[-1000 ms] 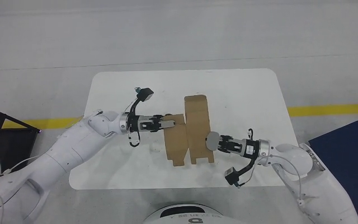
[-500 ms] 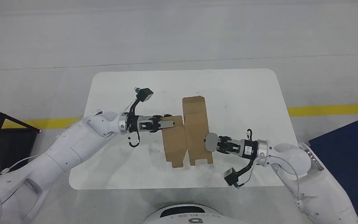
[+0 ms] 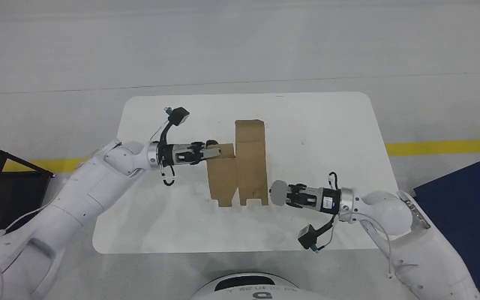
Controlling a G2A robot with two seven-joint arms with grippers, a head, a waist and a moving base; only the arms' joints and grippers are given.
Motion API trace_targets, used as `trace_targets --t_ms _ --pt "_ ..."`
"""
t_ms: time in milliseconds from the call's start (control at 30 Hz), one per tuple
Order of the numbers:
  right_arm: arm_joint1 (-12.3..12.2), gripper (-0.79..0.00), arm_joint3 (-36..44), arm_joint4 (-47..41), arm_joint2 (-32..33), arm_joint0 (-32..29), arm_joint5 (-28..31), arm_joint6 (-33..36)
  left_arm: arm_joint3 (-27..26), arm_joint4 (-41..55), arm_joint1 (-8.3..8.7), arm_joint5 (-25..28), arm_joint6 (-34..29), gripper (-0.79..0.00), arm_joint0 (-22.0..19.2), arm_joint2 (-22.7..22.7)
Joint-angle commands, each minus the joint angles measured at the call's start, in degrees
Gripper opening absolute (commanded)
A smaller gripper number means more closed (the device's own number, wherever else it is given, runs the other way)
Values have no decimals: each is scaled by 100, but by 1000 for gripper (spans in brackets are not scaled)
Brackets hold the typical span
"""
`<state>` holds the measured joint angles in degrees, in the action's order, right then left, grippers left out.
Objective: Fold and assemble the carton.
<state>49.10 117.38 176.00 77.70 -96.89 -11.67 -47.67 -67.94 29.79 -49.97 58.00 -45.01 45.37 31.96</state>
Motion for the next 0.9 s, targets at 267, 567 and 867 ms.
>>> trace_targets --t_ms 267,567,867 --pt "52 0 -239 -724 114 -80 -766 660 -374 -1233 -200 0 298 -785 544 871" --pt "-61 0 -93 0 127 -64 171 1214 -511 -1706 -324 0 389 -785 845 1199" --pt "-334 0 -8 0 -920 659 385 1268 -337 -1935 -538 0 387 -785 757 1121"
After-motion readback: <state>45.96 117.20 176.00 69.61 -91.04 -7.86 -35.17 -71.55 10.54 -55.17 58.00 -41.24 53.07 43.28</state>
